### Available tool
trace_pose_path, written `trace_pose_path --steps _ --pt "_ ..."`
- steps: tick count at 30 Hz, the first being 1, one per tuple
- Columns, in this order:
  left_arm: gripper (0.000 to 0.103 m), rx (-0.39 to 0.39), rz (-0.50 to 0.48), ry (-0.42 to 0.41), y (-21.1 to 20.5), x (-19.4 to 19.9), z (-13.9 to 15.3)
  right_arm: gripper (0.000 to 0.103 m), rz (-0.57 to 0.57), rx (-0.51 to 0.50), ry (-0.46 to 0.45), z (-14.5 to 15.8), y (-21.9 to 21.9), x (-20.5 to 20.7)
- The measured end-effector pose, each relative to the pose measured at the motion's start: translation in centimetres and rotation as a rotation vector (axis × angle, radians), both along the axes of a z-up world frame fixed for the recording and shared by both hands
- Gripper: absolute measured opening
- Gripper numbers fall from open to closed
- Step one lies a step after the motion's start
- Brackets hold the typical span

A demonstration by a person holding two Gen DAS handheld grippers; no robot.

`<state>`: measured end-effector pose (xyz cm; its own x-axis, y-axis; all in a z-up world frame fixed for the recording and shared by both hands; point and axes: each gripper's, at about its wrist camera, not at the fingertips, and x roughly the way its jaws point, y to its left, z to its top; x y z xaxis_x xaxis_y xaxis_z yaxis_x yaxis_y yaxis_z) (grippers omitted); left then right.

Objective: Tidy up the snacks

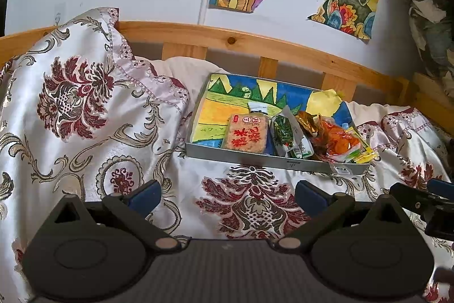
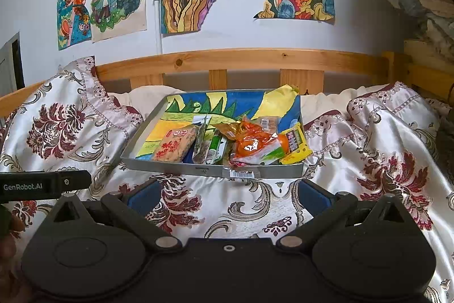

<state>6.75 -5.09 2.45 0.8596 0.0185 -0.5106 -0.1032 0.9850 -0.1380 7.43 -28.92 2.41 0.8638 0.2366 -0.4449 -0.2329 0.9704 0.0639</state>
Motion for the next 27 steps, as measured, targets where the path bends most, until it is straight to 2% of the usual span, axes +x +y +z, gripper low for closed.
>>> trace_pose_path --steps 9,13,27 --pt "0.102 0.0 -0.002 -0.001 0.0 -0.04 -0.03 0.102 0.001 -0.001 0.003 -0.02 0.04 -0.01" --pt "0.102 0.029 0.029 0.004 -0.16 -0.11 0.08 0.102 0.004 -0.004 0.006 -0.29 0.15 -0.01" --pt "0.102 0.021 0.011 0.017 -0.02 -0.22 0.06 0.102 0.009 -0.013 0.012 -0.32 0.33 0.0"
